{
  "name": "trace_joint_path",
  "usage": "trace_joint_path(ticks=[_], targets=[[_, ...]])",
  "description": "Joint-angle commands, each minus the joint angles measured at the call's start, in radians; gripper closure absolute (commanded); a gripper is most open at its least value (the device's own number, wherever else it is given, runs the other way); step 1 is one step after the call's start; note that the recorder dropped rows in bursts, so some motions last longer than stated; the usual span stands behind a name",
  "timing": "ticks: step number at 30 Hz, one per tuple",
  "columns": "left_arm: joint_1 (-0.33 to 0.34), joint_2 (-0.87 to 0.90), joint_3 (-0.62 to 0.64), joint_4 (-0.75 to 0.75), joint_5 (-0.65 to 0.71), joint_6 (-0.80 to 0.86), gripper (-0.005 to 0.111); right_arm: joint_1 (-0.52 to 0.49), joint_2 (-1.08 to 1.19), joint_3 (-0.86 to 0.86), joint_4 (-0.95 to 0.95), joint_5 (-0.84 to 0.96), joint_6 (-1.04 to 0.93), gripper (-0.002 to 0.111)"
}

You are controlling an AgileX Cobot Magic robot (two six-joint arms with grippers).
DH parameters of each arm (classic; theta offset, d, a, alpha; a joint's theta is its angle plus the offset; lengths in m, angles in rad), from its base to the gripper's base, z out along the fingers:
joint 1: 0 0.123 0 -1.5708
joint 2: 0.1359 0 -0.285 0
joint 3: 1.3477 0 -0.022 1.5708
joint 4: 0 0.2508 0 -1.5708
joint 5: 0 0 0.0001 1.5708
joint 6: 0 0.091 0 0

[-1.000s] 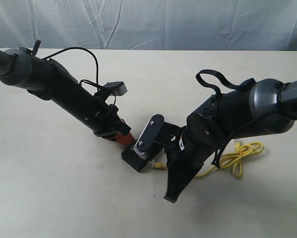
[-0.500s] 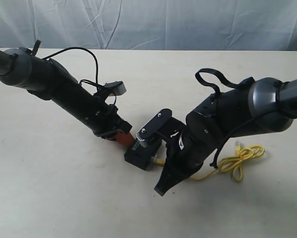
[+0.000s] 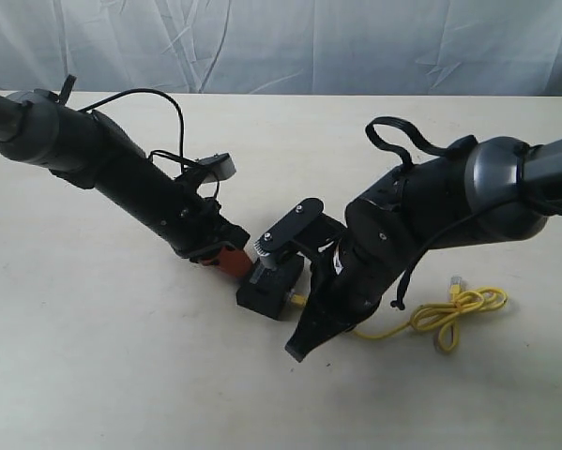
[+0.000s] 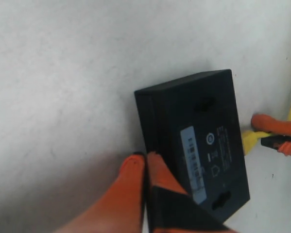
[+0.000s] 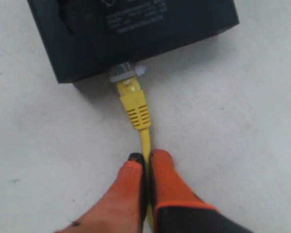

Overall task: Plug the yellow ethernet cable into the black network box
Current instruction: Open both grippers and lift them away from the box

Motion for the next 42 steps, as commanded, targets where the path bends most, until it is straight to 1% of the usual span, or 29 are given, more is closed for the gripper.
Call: trace_joint_path(ticks=[1, 11, 35, 37, 40, 41, 42], targets=[[-0.003, 0.01, 0.001, 0.024, 0.01, -0.002, 0.107, 0.001, -0.001, -0.008, 0.002, -0.078, -0.011, 0.109], [-0.003, 0.01, 0.001, 0.024, -0.009, -0.002, 0.107, 0.001, -0.001, -0.008, 0.005, -0.133, -0.032, 0.109], [-0.003, 0.01, 0.001, 0.022, -0.011, -0.002, 0.107, 0.001, -0.001, -0.008, 0.002, -0.113, -0.032, 0.109], [-0.003, 0.01, 0.001, 0.022, -0.011, -0.002, 0.107, 0.001, -0.001, -0.008, 0.002, -0.112, -0.032, 0.104], [-0.003, 0.01, 0.001, 0.022, -0.013, -0.002, 0.107, 0.001, -0.001, -0.008, 0.002, -0.111, -0.032, 0.087], [-0.003, 0.01, 0.001, 0.022, -0.013, -0.002, 0.107, 0.001, -0.001, -0.008, 0.002, -0.111, -0.032, 0.079], [-0.003, 0.01, 0.001, 0.022, -0.013, -0.002, 0.107, 0.001, -0.001, -0.008, 0.002, -0.111, -0.032, 0.074]])
